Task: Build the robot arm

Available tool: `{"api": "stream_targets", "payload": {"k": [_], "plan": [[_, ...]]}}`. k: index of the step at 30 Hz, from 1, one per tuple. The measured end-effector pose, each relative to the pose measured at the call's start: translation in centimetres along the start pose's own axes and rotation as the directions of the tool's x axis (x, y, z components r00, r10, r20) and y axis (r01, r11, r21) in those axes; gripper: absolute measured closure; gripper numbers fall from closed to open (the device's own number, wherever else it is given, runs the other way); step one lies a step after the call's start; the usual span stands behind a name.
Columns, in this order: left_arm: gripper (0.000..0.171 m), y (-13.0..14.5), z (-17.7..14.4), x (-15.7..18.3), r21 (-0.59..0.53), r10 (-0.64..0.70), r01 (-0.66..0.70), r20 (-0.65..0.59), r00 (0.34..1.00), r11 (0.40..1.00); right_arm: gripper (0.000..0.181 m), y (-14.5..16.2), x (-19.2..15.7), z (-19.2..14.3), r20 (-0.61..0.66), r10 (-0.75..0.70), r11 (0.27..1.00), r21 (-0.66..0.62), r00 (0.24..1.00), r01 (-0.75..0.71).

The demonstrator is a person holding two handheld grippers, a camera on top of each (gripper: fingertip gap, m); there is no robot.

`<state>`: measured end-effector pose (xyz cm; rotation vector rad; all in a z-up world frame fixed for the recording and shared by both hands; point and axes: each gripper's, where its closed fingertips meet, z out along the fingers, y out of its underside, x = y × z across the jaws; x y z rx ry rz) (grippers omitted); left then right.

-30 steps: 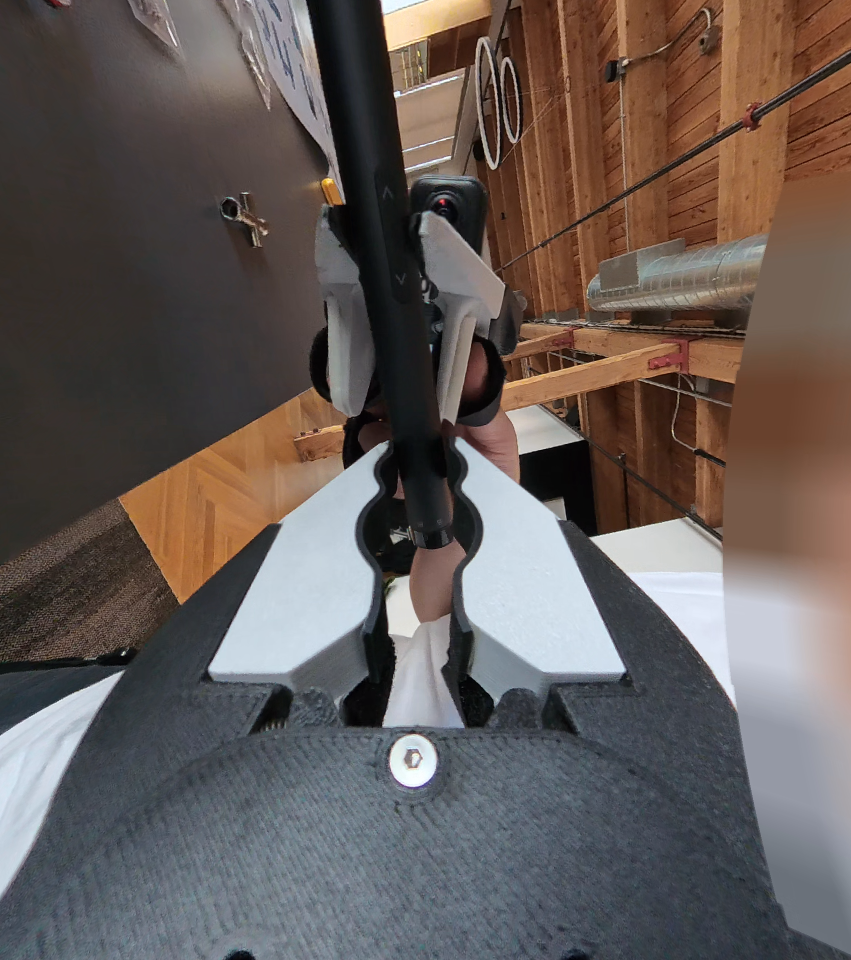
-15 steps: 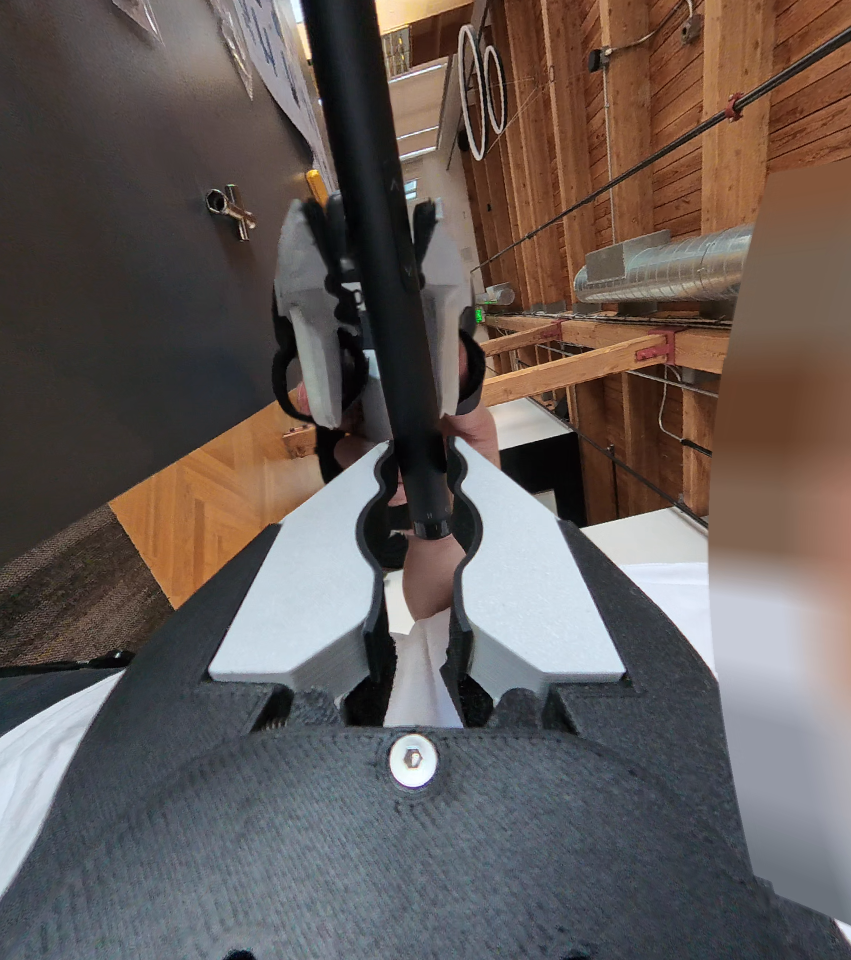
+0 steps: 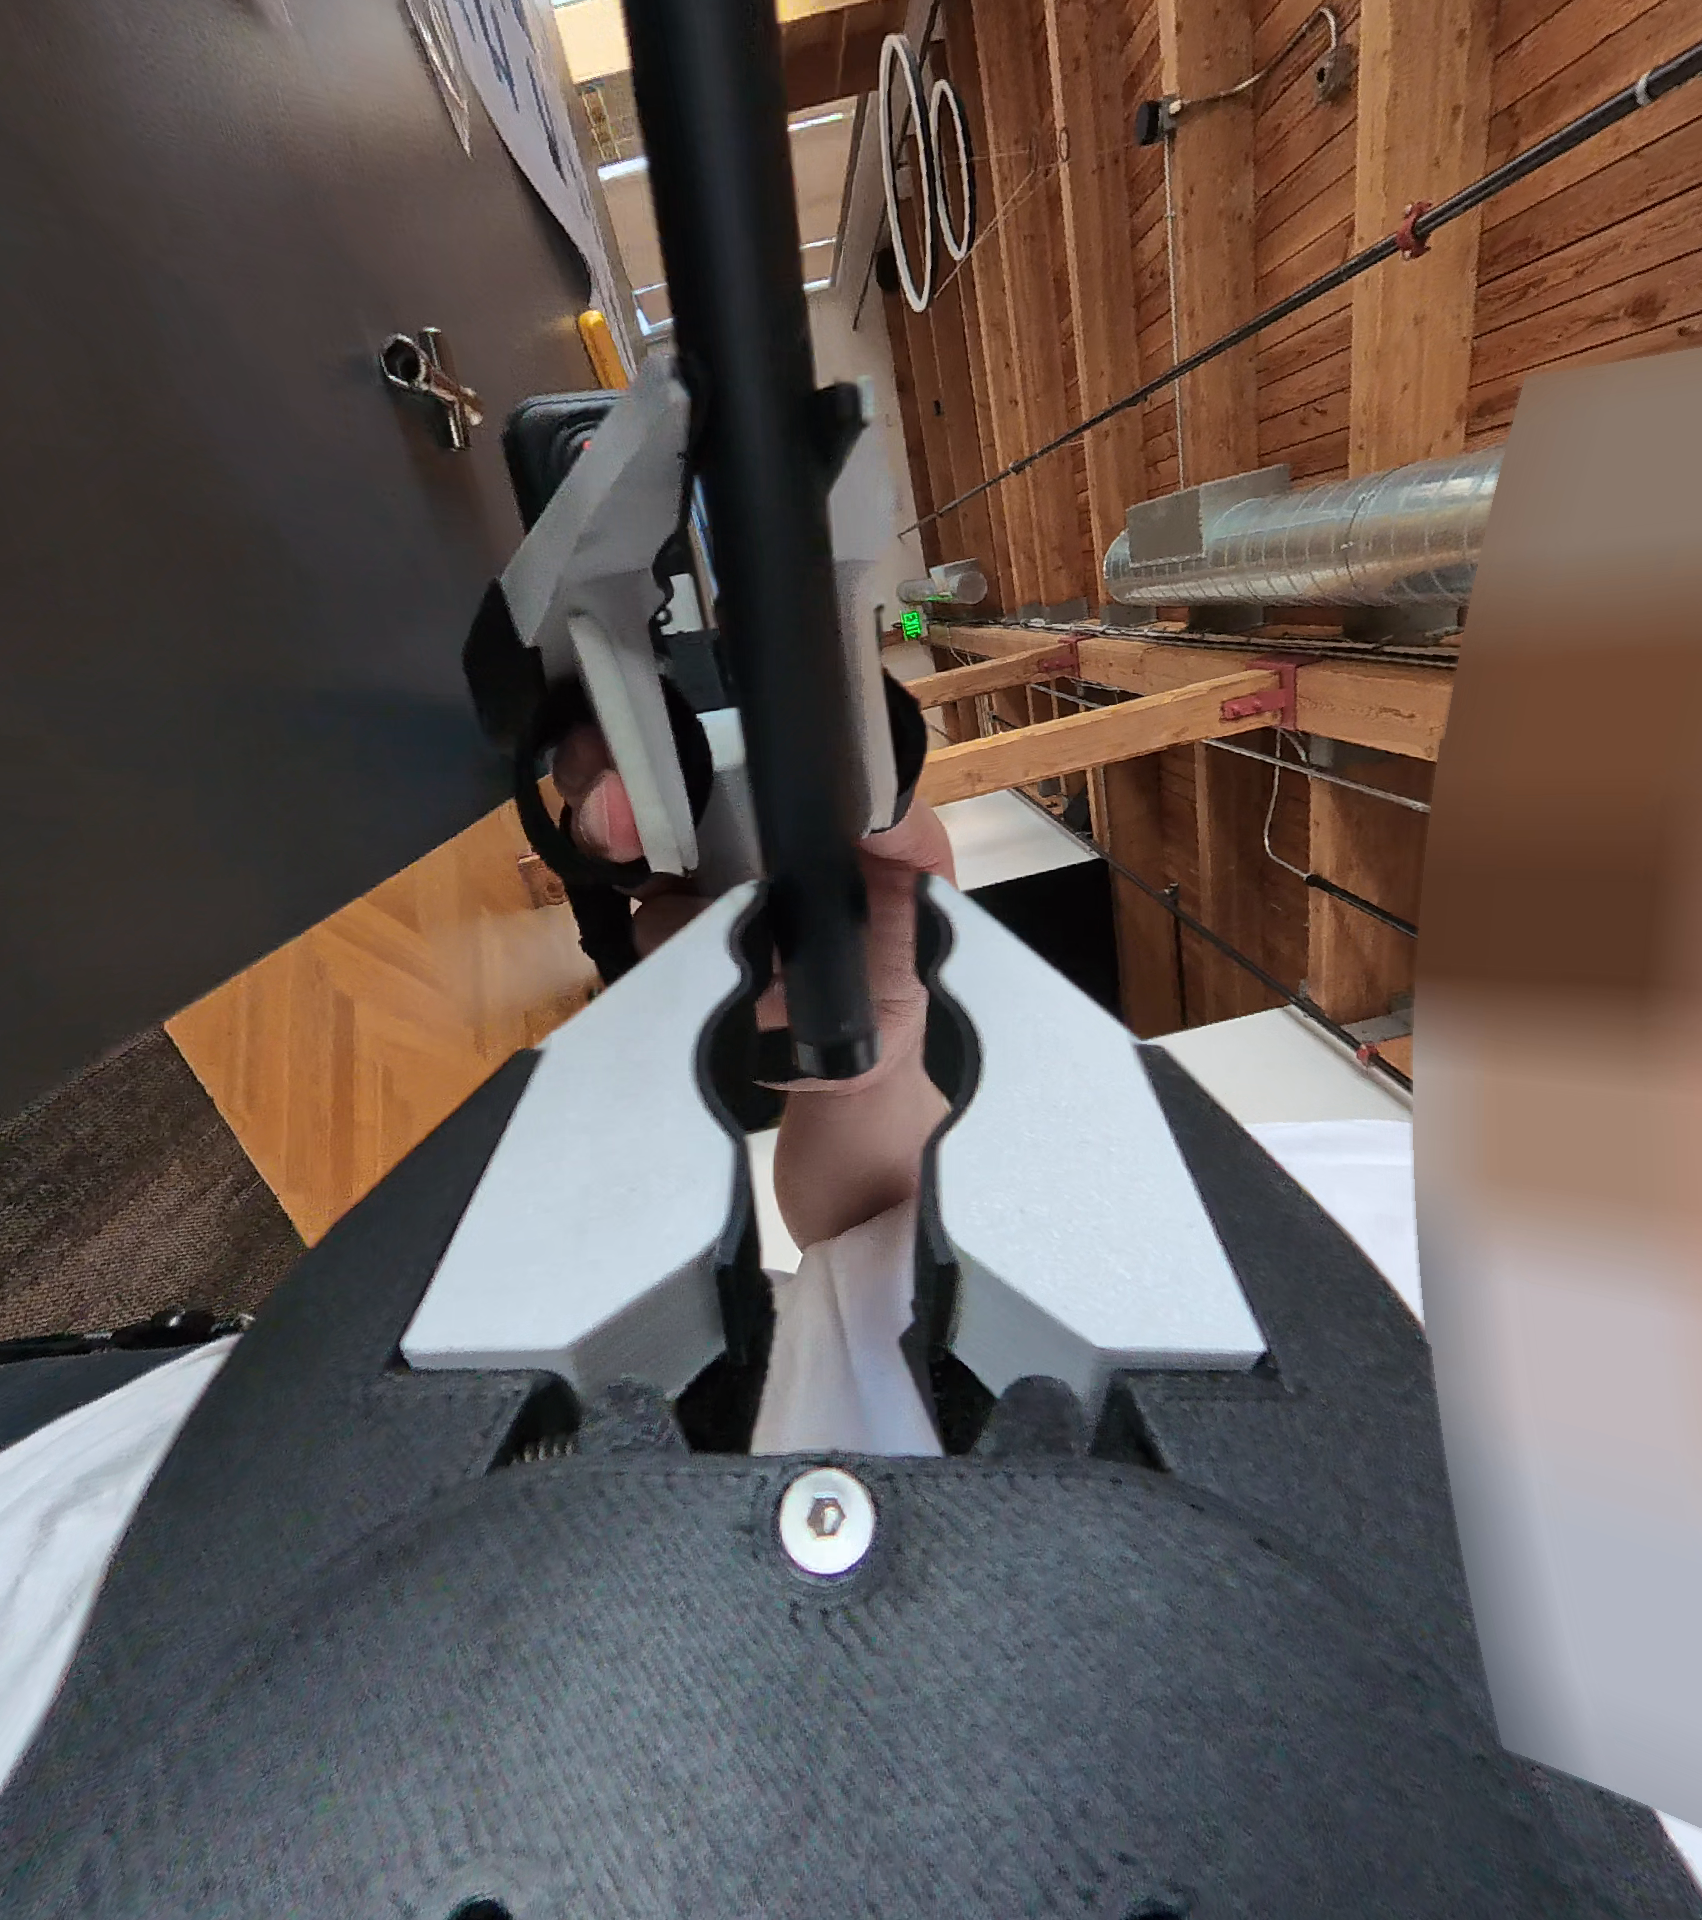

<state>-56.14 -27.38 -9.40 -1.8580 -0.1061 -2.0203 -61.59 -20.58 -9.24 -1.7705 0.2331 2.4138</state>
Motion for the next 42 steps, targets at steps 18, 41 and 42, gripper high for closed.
{"api": "stream_targets", "payload": {"k": [18,41,42], "plan": [[0.155,0.0,0.0,-0.4,-0.011,0.002,-0.002,0.058,0.998,1.000,0.154,-0.3,0.3,0.5,-0.252,-0.229,0.963,-0.202,0.940,0.180],[0.155,-0.1,0.1,-0.4,-0.023,0.004,-0.002,0.059,0.998,1.000,0.164,-0.7,0.6,0.8,-0.360,-0.325,0.932,-0.278,0.874,0.232],[0.155,-0.1,0.1,-0.3,-0.023,0.002,-0.001,0.054,0.999,1.000,0.163,-0.7,0.5,0.8,-0.349,-0.321,0.933,-0.274,0.880,0.232]]}}
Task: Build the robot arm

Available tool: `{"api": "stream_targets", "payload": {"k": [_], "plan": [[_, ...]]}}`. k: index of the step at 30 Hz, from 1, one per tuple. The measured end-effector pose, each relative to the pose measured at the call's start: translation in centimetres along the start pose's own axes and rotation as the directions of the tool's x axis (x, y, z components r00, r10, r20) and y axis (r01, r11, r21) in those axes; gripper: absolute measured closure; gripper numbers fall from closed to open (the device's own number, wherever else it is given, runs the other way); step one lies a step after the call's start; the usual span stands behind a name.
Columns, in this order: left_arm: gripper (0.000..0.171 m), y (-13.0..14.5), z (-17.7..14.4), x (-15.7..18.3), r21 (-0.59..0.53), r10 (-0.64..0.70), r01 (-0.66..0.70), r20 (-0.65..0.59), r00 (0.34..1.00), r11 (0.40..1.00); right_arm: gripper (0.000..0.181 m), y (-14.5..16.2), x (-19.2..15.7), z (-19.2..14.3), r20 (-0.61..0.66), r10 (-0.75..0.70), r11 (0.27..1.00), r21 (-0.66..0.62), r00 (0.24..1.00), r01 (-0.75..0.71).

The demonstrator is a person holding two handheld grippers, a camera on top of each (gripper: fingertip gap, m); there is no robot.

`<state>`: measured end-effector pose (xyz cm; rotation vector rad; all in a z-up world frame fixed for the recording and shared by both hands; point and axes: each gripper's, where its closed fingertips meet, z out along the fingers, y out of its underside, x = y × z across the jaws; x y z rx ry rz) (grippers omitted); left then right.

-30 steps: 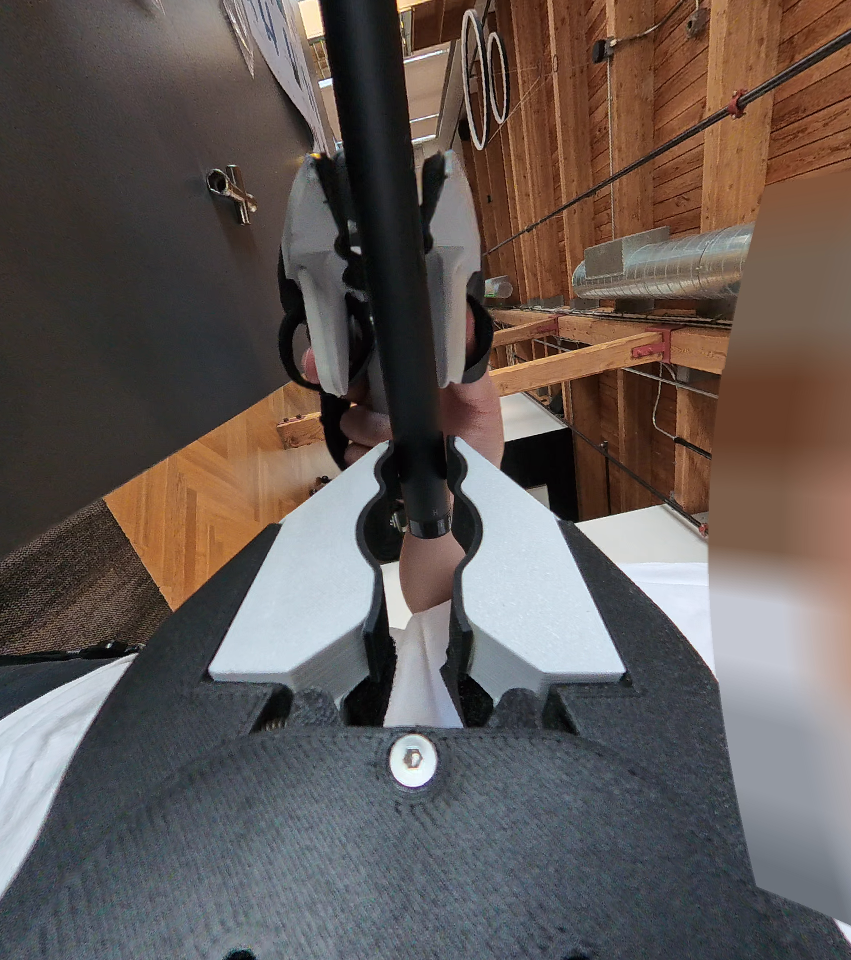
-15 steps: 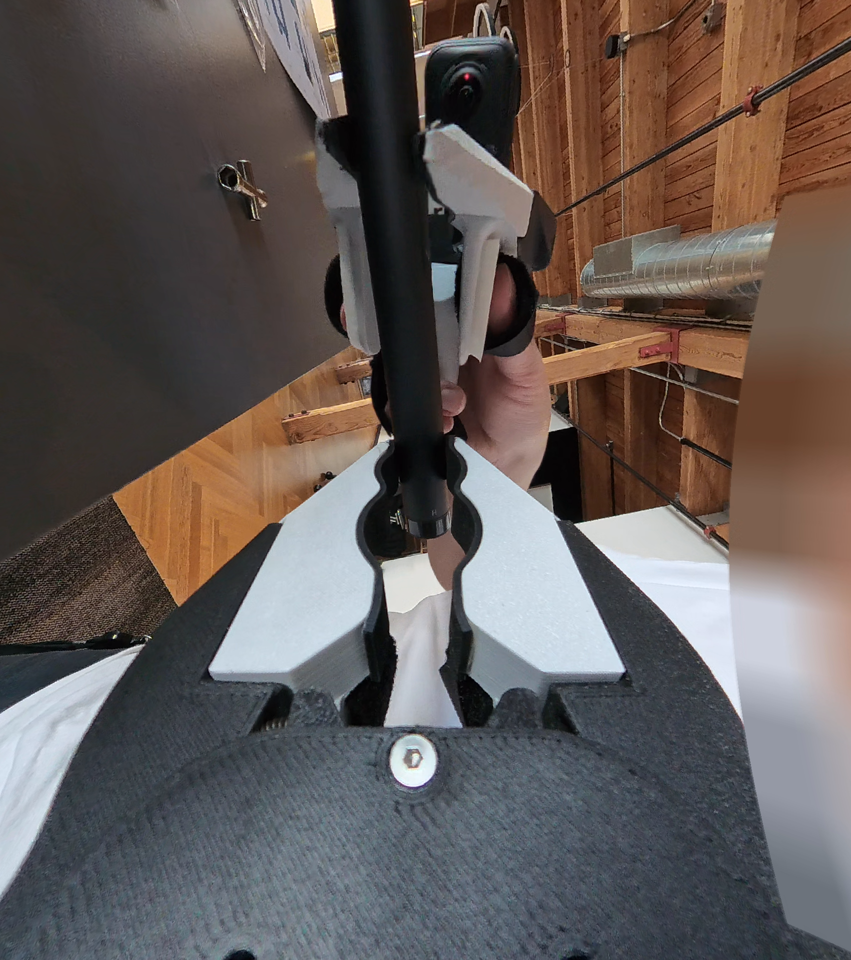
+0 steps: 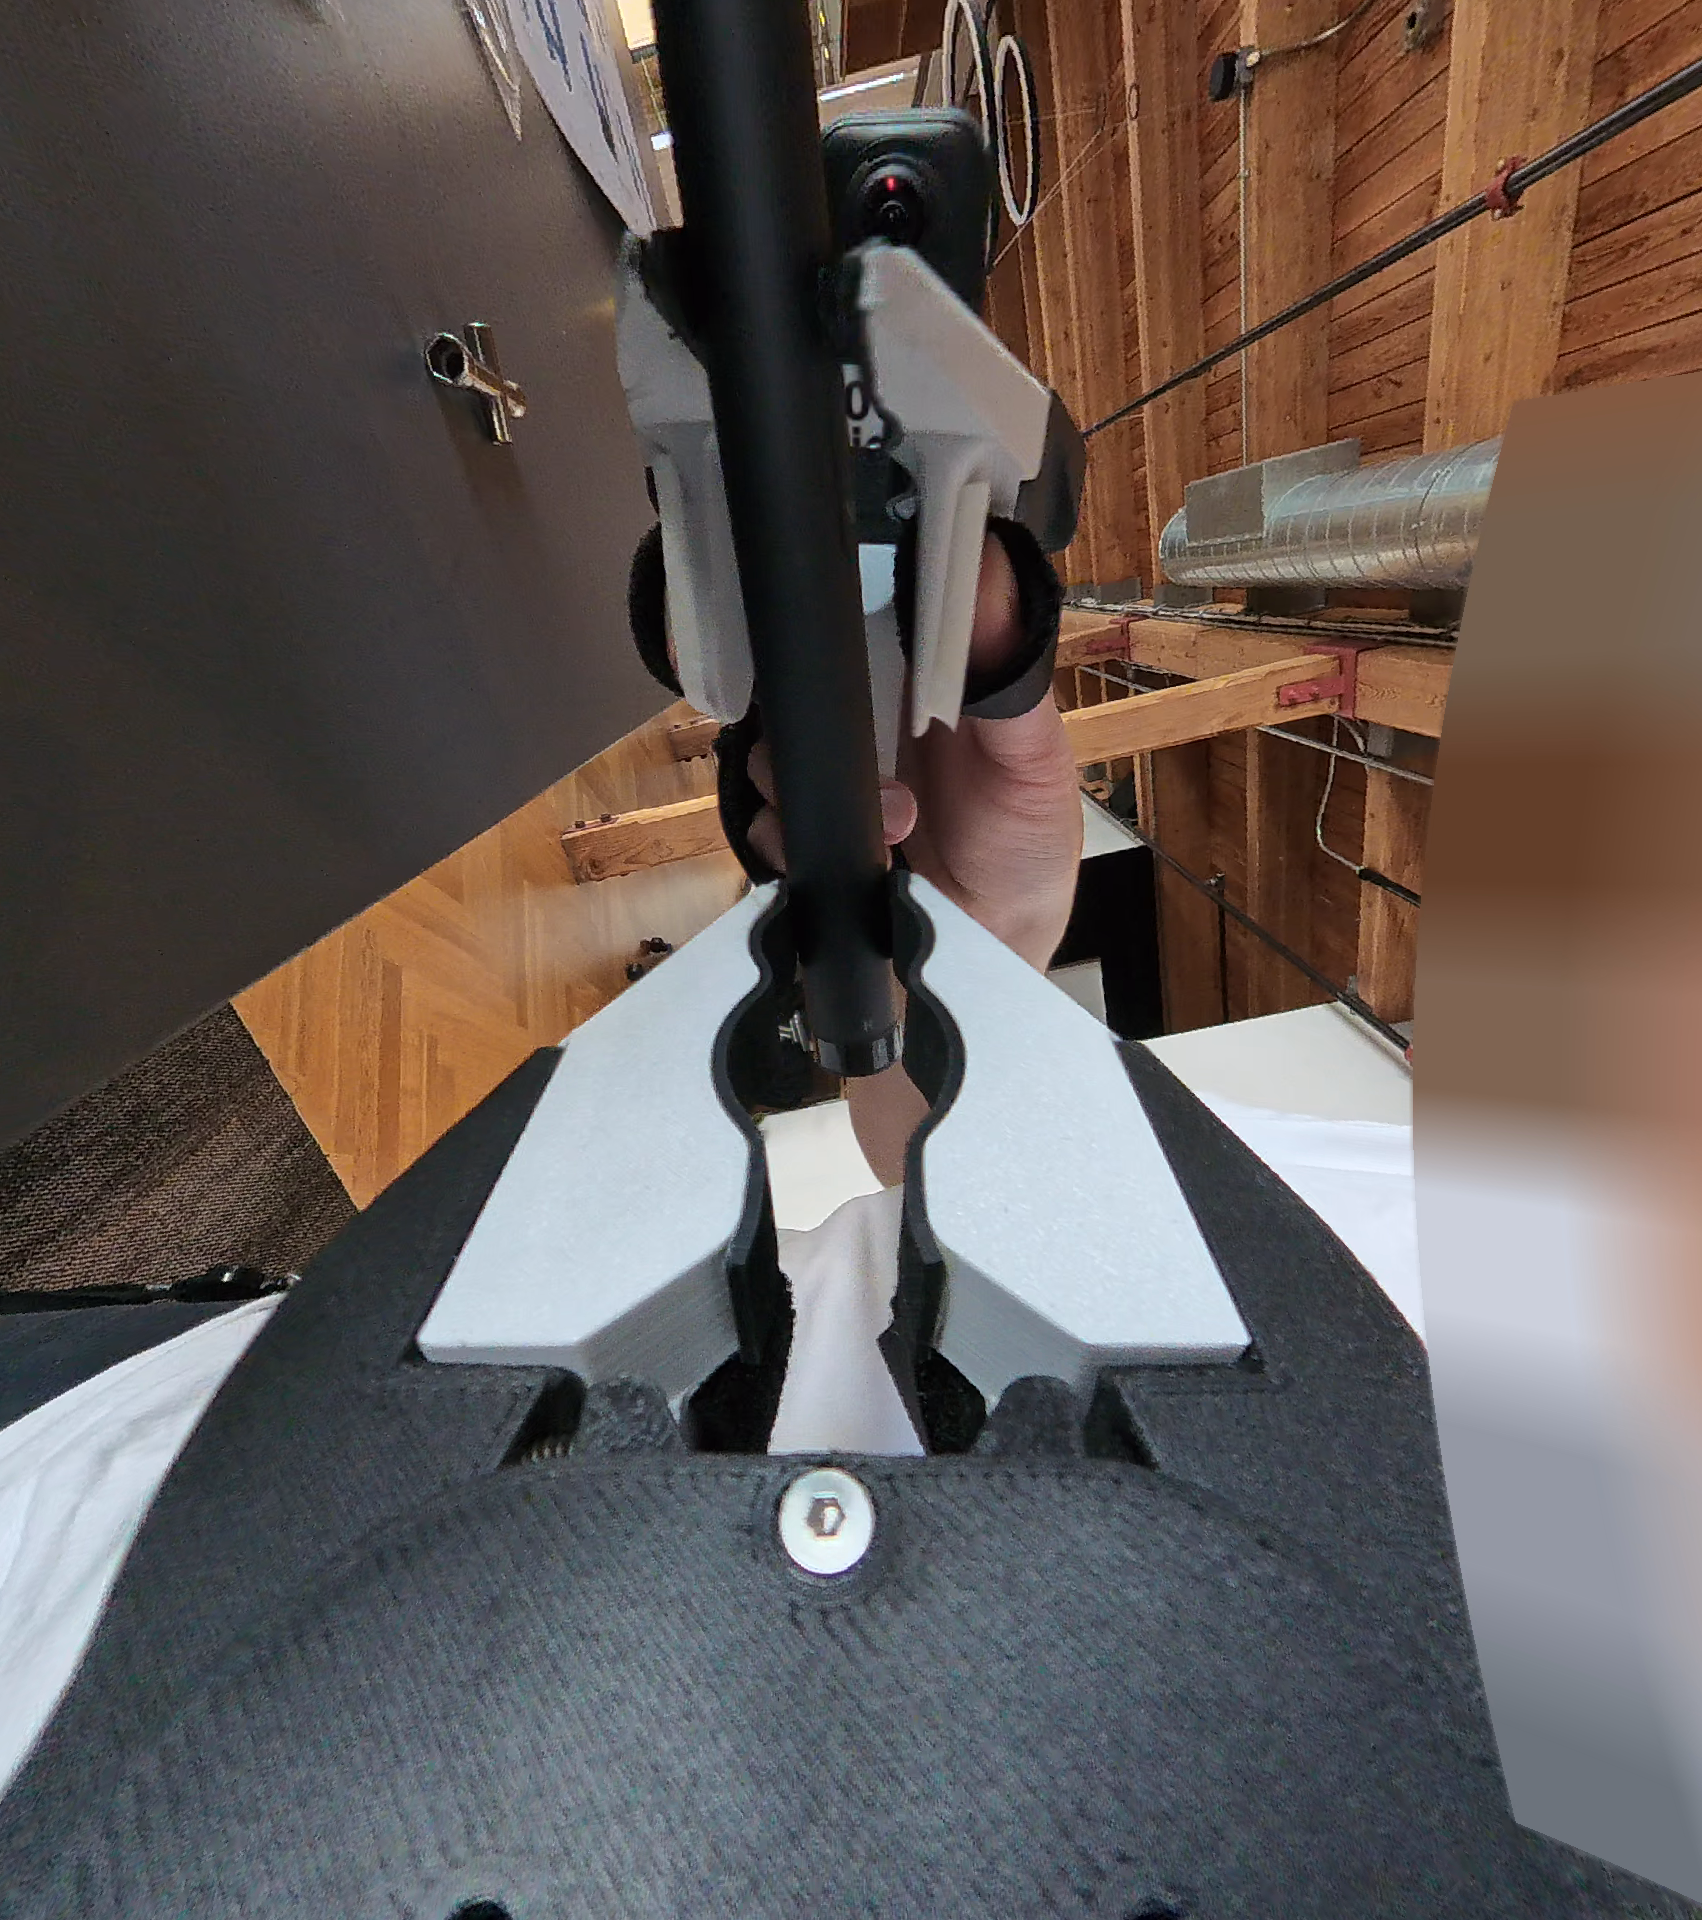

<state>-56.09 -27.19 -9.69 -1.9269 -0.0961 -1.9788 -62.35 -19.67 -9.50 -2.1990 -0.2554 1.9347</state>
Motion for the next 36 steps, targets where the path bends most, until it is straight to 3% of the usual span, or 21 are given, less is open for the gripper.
{"api": "stream_targets", "payload": {"k": [6,9,18,21,23,27,32,36], "plan": [[0.155,0.0,0.1,-0.2,-0.002,-0.003,0.003,0.010,1.000,1.000,0.150,0.3,0.1,-0.4,0.046,0.040,0.999,0.030,0.998,-0.042],[0.155,0.0,0.2,-0.1,-0.006,-0.002,0.002,0.009,1.000,1.000,0.164,0.5,-0.1,-0.6,0.082,0.057,0.996,0.057,0.995,-0.062],[0.154,-0.4,0.2,0.0,0.028,-0.016,0.017,-0.041,0.999,0.999,0.166,0.2,-0.3,-0.6,0.299,0.209,0.967,0.076,0.931,-0.241],[0.147,-0.7,0.3,0.3,0.038,-0.021,0.024,-0.081,0.996,0.999,0.166,0.3,-0.2,-0.5,0.311,0.202,0.969,0.076,0.929,-0.236],[0.155,-0.7,0.4,0.1,0.034,-0.033,0.036,-0.087,0.996,0.999,0.166,0.3,-0.3,-0.5,0.326,0.219,0.965,0.066,0.920,-0.253],[0.155,-0.7,0.5,0.2,0.032,-0.041,0.043,-0.080,0.996,0.999,0.165,0.2,-0.3,-0.5,0.305,0.161,0.977,0.083,0.939,-0.195],[0.155,-0.7,0.5,-0.1,0.032,-0.048,0.050,-0.058,0.997,0.998,0.150,-0.9,-0.3,-1.2,0.244,0.040,0.984,0.157,0.969,-0.080],[0.155,-0.7,0.5,-0.4,0.031,-0.037,0.038,-0.028,0.999,0.999,0.143,-0.4,0.3,-0.8,0.173,0.065,0.996,0.051,0.983,-0.075]]}}
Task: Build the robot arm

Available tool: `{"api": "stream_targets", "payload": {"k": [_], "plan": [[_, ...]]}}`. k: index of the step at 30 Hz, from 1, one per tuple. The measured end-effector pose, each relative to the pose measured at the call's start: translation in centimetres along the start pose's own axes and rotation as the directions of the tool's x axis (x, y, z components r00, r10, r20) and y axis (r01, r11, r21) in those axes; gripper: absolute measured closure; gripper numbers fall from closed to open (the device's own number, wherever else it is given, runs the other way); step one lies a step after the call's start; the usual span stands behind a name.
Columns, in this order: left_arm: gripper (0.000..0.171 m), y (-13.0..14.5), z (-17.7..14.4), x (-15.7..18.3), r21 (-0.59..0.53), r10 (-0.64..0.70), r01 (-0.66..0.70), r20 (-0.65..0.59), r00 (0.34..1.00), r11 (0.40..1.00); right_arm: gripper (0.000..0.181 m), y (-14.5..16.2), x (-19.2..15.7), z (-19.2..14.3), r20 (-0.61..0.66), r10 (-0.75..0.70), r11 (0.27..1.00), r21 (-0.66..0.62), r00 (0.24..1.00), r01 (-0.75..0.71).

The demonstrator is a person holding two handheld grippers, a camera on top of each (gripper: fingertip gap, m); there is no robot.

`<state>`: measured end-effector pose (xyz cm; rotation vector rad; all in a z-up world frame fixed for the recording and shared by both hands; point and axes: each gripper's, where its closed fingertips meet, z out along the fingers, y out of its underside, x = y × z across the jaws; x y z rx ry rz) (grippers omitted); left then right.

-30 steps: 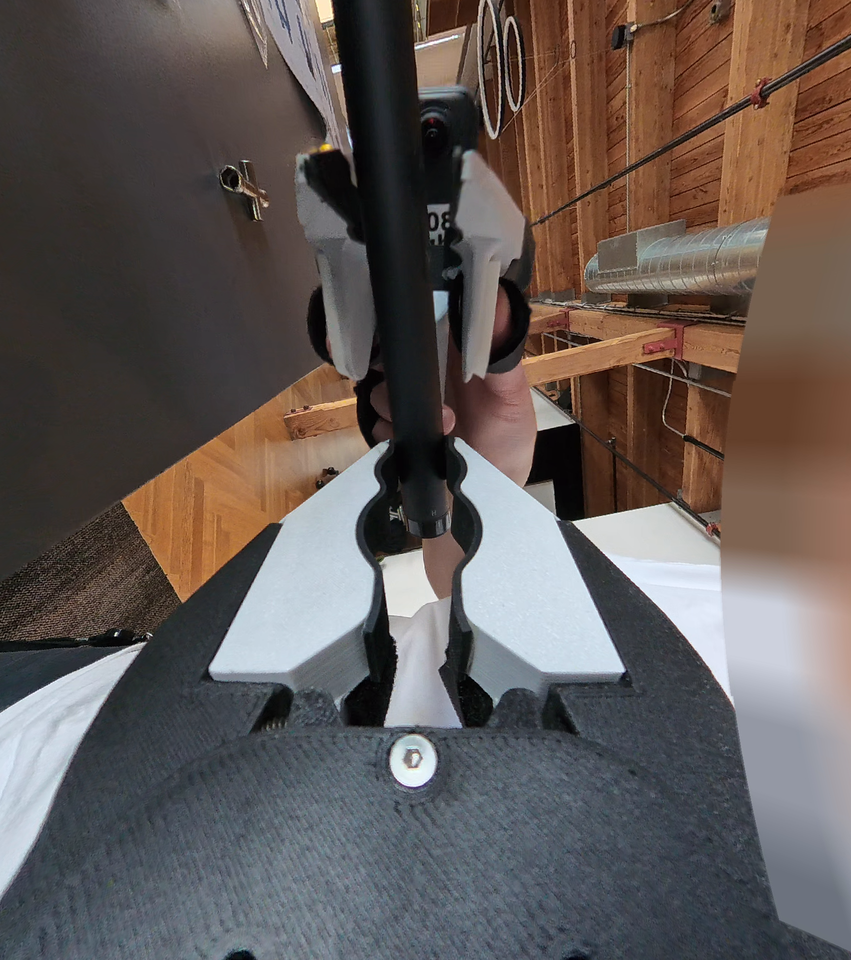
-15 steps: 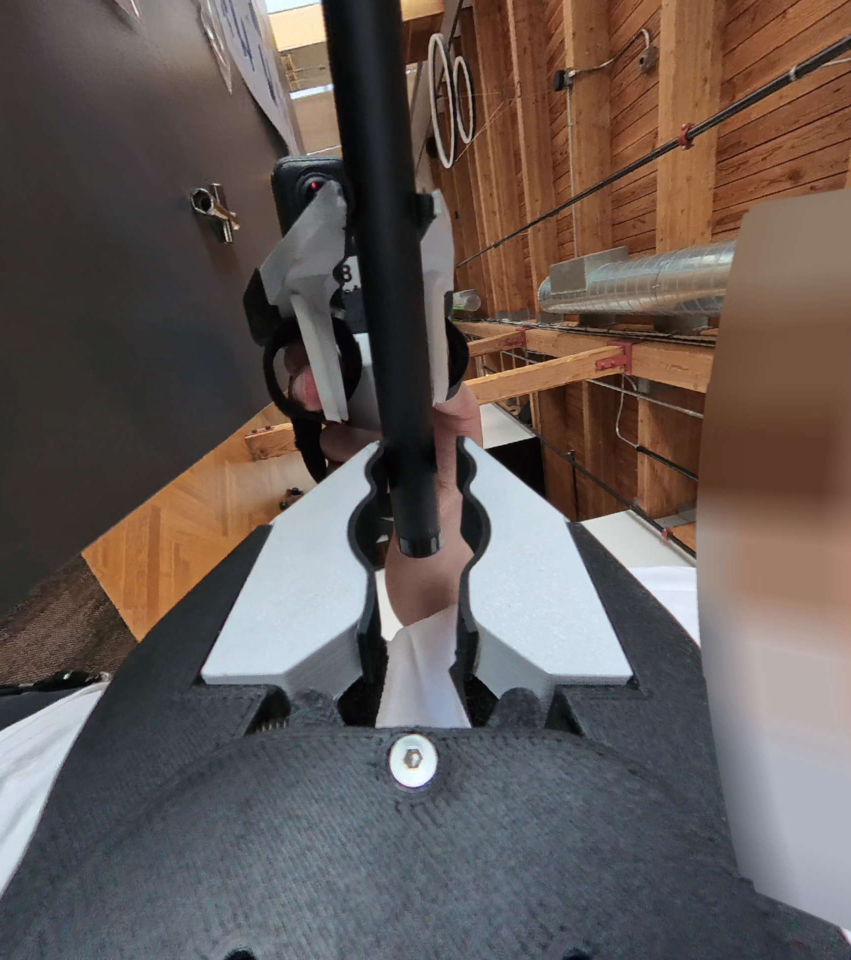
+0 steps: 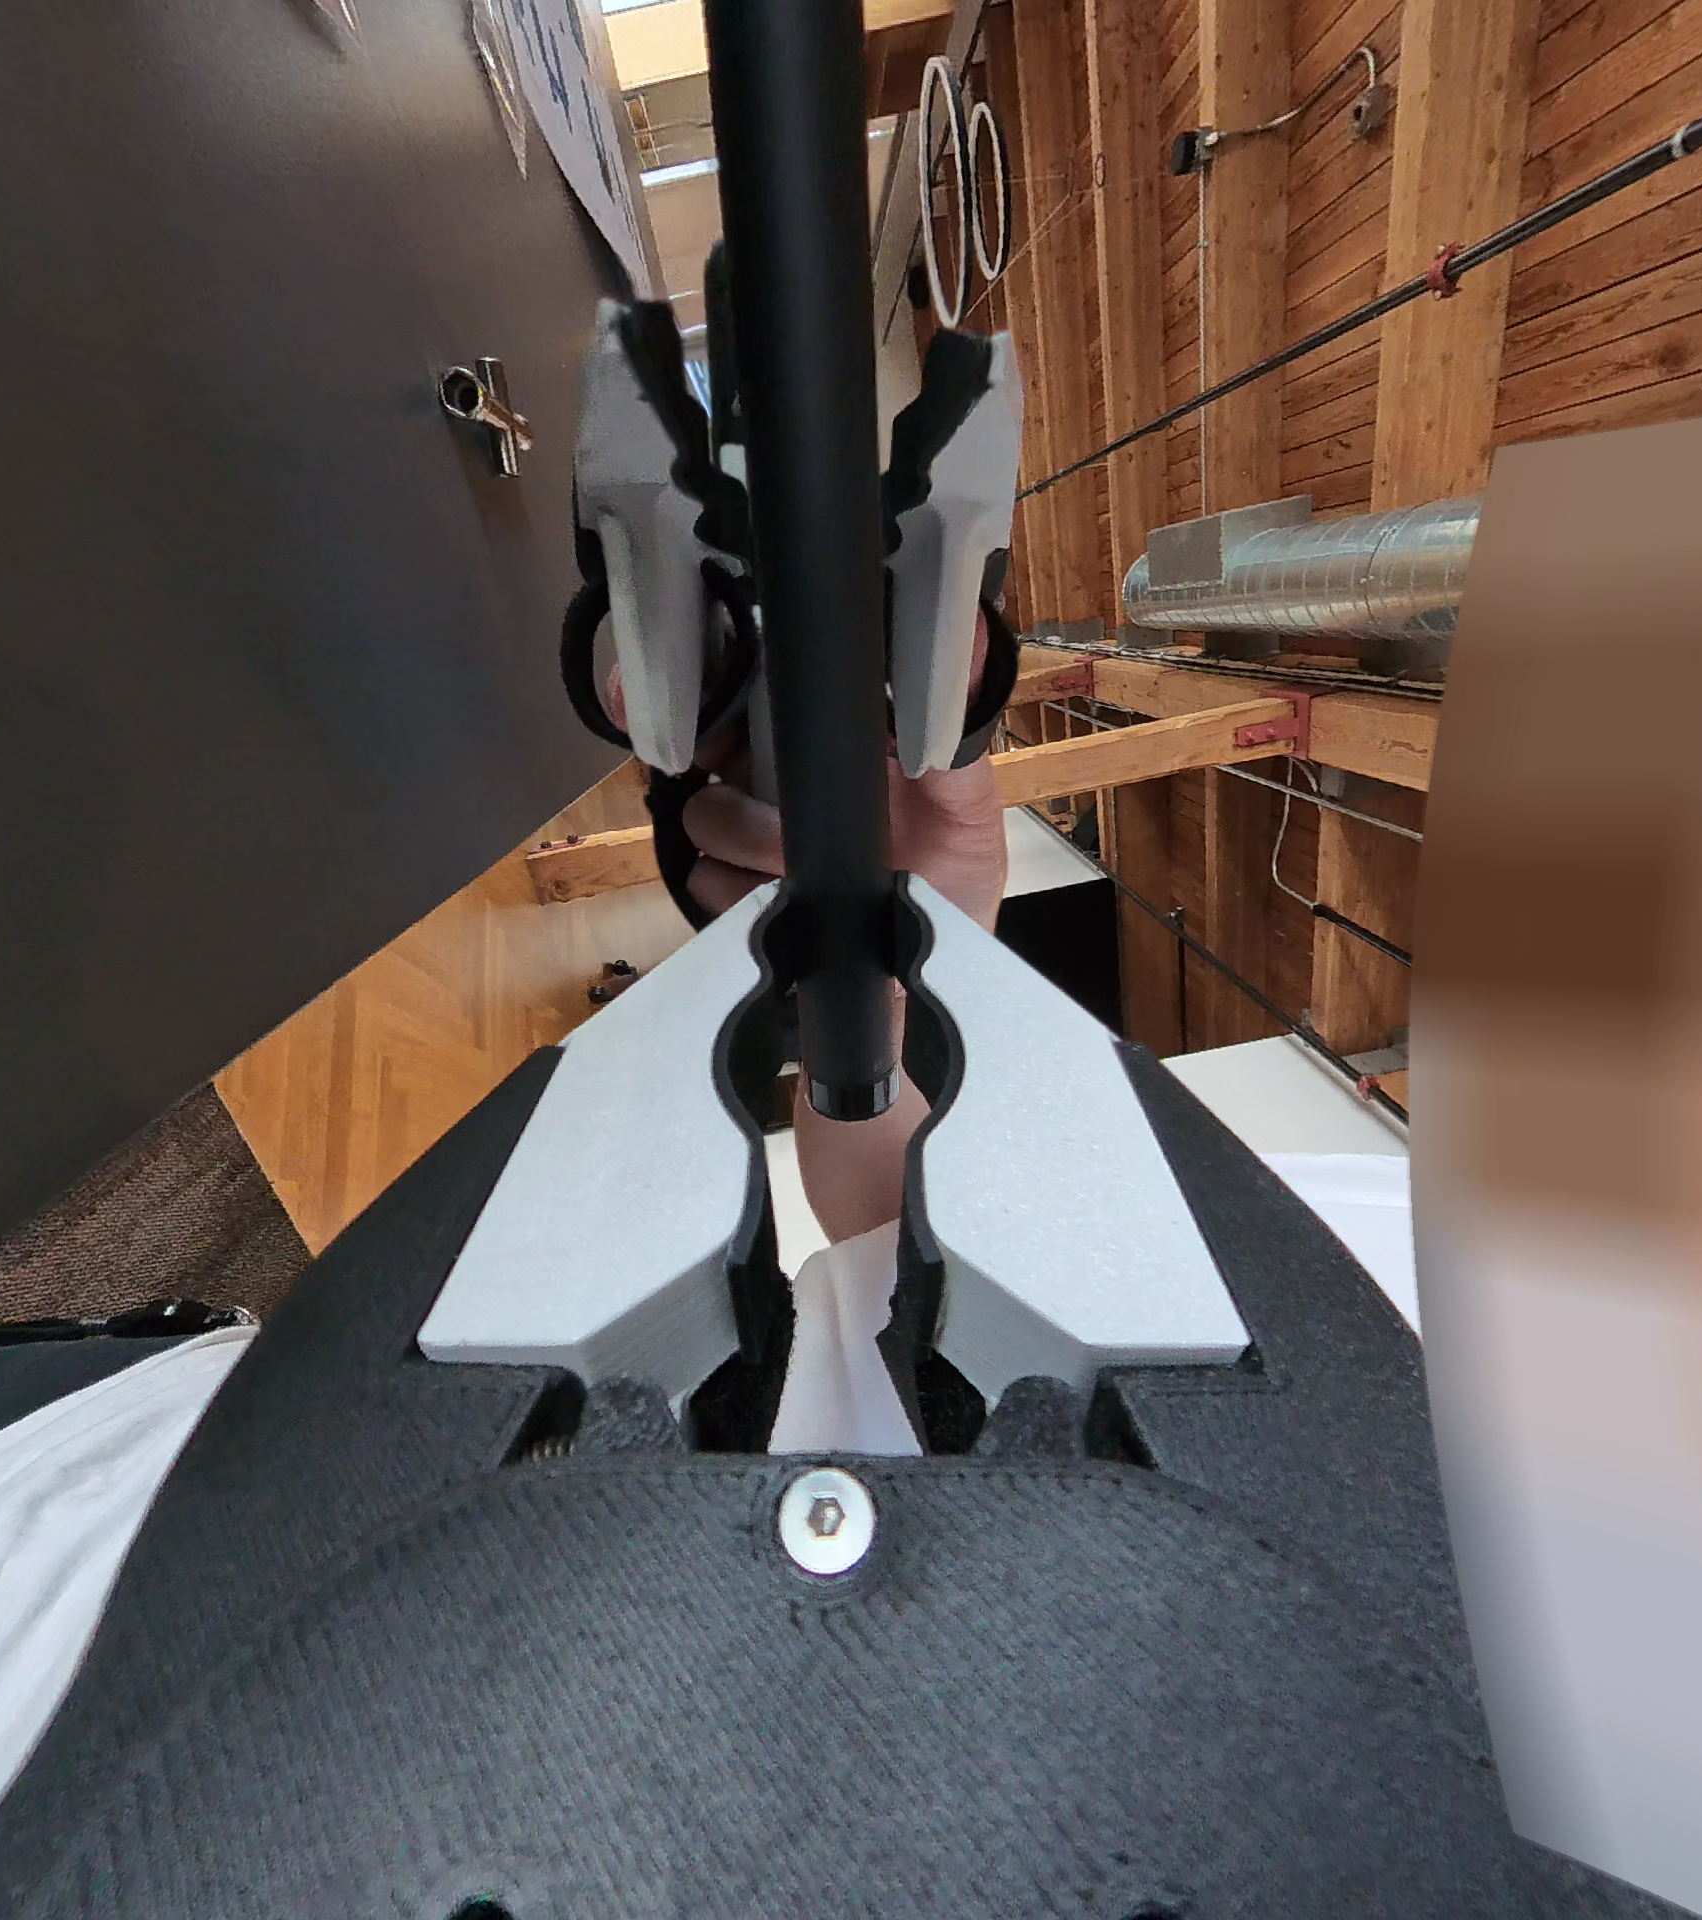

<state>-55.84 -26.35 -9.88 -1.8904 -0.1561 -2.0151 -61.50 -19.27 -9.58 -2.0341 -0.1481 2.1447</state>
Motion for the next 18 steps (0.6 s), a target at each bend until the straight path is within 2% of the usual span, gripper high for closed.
{"api": "stream_targets", "payload": {"k": [3,5,7,12,18], "plan": [[0.155,-0.02,0.00,0.04,0.000,0.000,0.000,0.003,1.000,1.000,0.143,0.02,0.46,0.42,-0.076,-0.032,0.999,-0.039,0.997,0.029],[0.155,-0.17,-0.18,0.00,-0.002,0.002,-0.002,0.006,1.000,1.000,0.159,-0.22,0.37,0.24,-0.081,-0.044,0.998,-0.051,0.996,0.040],[0.155,-0.17,-0.22,-0.07,-0.001,0.000,0.000,0.008,1.000,1.000,0.164,-0.07,0.17,0.41,-0.079,-0.033,0.996,-0.086,0.996,0.026],[0.155,-0.15,-0.16,0.00,-0.008,0.004,-0.004,0.012,1.000,1.000,0.163,0.39,0.18,0.67,-0.115,-0.060,0.991,-0.129,0.992,0.045],[0.155,-0.15,-0.15,-0.10,-0.012,0.007,-0.007,0.022,1.000,1.000,0.165,0.31,0.18,0.67,-0.079,0.003,0.995,-0.104,0.997,-0.011]]}}
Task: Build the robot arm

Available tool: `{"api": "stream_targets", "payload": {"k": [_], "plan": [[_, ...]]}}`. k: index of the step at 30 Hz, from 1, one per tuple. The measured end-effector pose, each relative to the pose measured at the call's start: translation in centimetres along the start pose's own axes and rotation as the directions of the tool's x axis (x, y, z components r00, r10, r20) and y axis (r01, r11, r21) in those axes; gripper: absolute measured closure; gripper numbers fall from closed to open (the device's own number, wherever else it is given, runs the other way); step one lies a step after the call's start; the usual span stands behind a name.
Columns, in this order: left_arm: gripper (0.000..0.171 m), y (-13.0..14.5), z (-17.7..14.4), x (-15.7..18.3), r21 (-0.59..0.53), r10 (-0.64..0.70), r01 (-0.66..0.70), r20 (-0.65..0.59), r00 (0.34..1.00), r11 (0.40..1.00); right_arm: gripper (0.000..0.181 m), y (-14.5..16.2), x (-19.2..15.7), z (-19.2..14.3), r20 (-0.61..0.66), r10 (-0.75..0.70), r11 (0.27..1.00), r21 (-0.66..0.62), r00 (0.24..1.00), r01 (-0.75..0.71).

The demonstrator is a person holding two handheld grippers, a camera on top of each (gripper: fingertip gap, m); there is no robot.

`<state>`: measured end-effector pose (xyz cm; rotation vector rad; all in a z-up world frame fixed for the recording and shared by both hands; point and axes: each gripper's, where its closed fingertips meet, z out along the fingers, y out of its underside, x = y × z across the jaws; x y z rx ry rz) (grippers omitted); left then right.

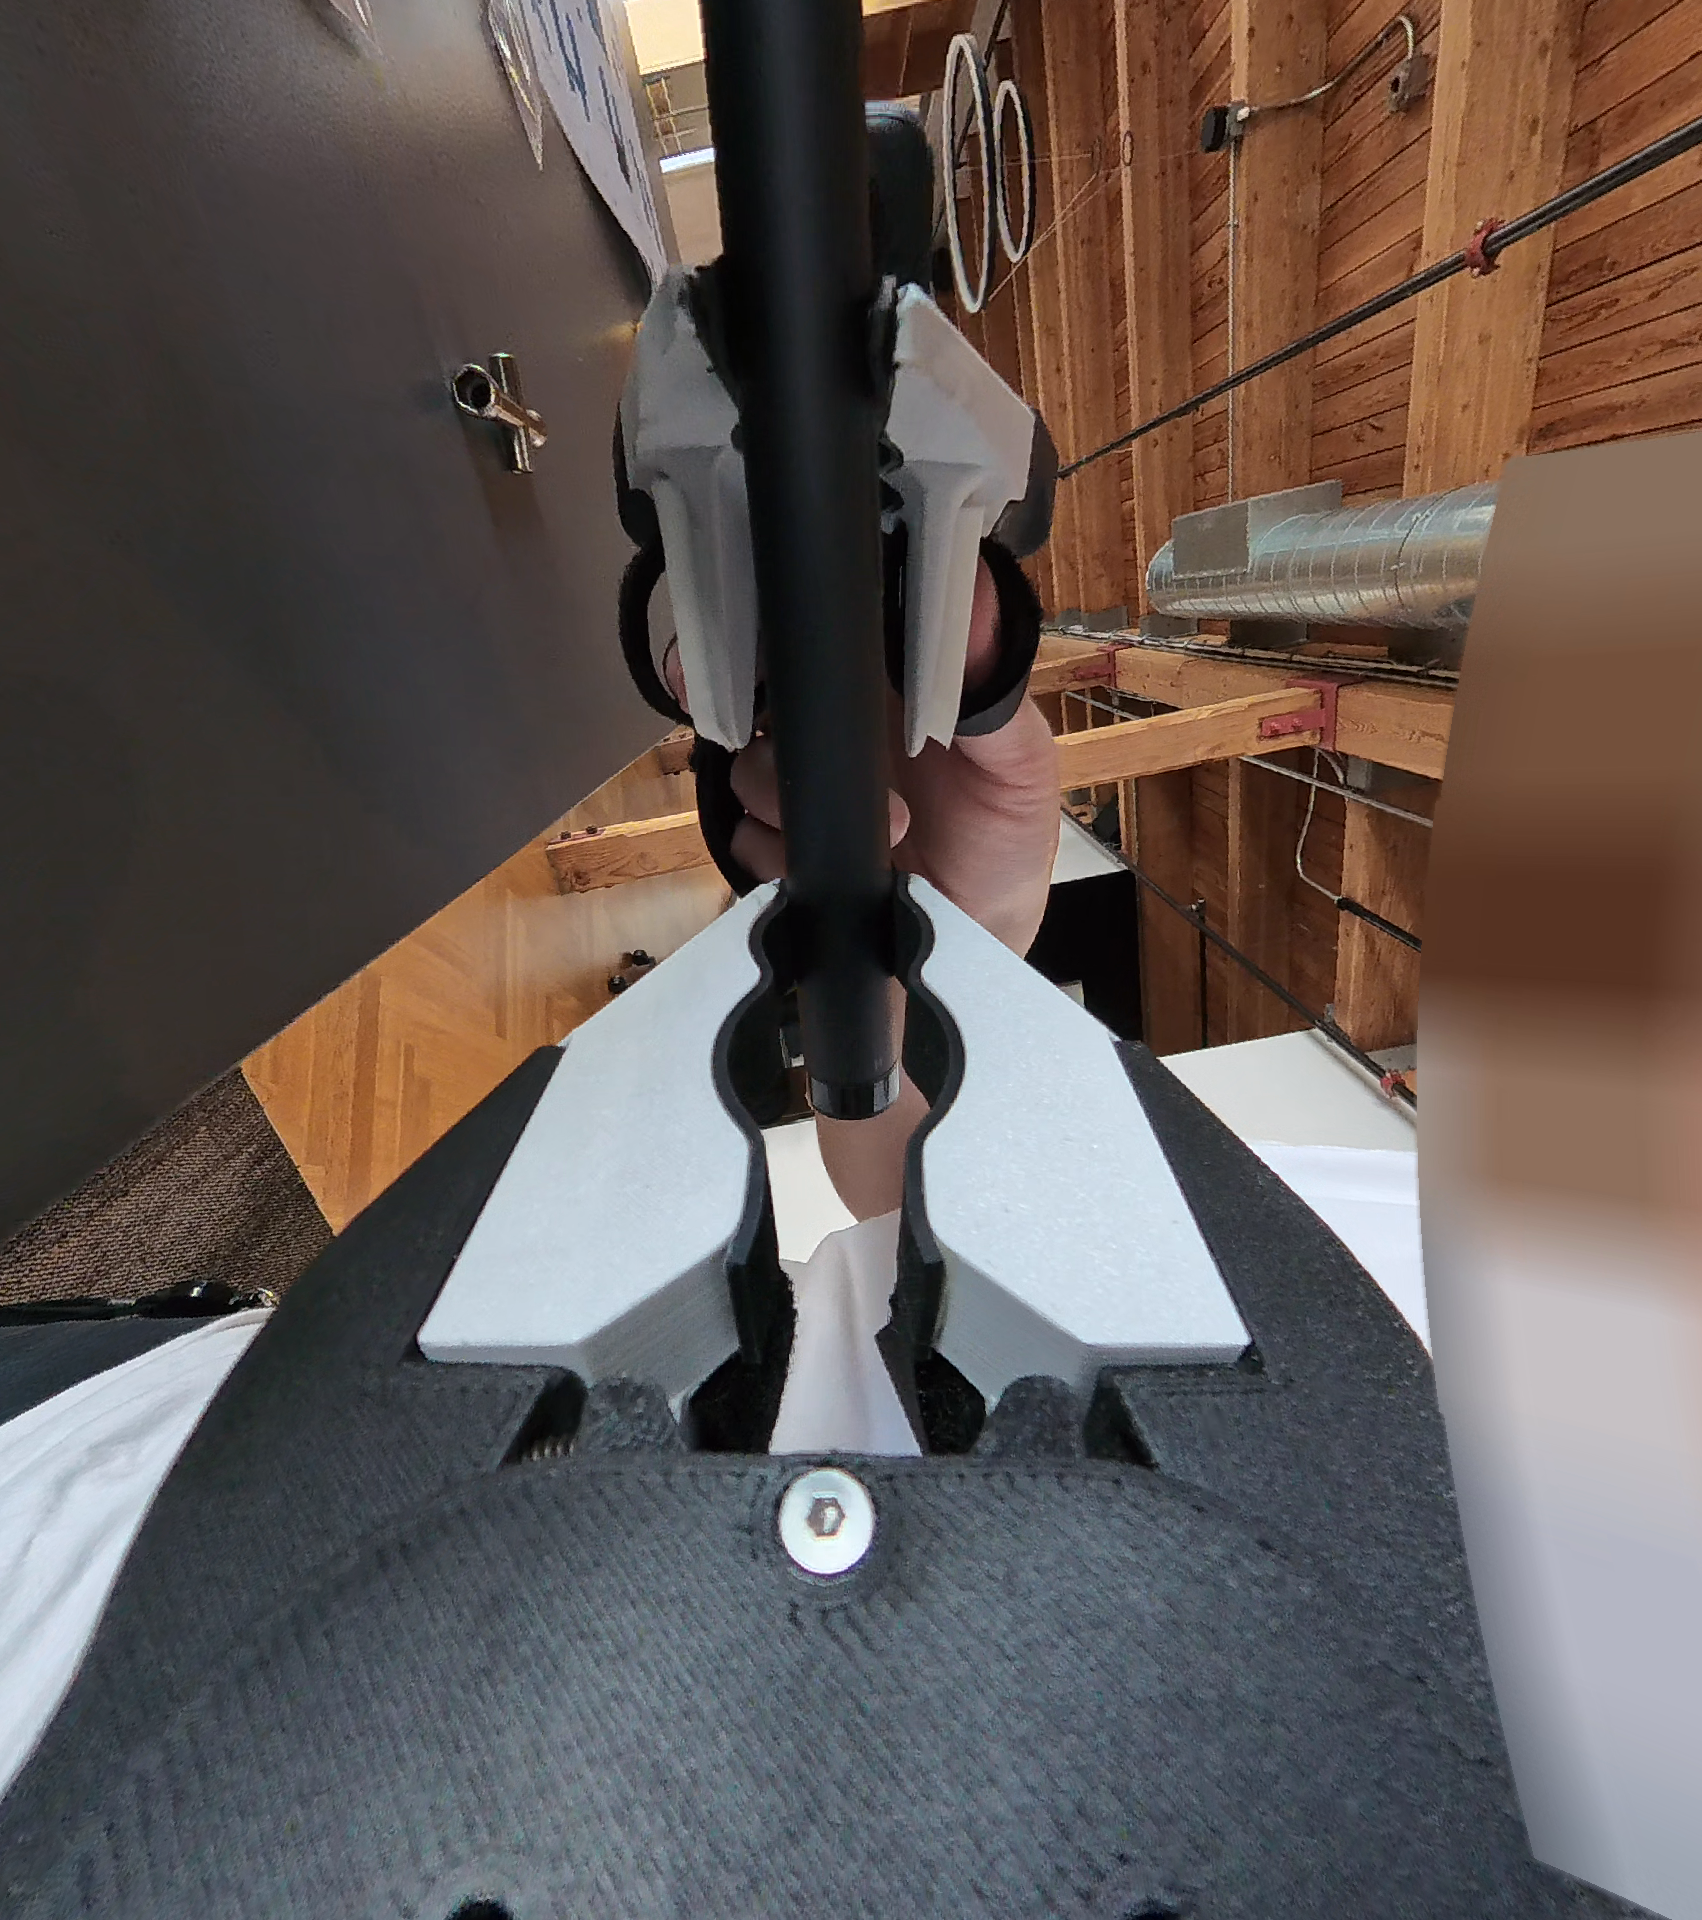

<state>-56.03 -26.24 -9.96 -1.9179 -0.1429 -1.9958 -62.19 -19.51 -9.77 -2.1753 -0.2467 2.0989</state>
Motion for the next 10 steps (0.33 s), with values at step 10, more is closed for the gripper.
{"api": "stream_targets", "payload": {"k": [10], "plan": [[0.155,-0.13,-0.03,0.27,-0.001,-0.003,0.003,-0.008,1.000,1.000,0.164,-0.14,-0.20,0.02,0.029,0.016,1.000,0.016,0.999,-0.017]]}}
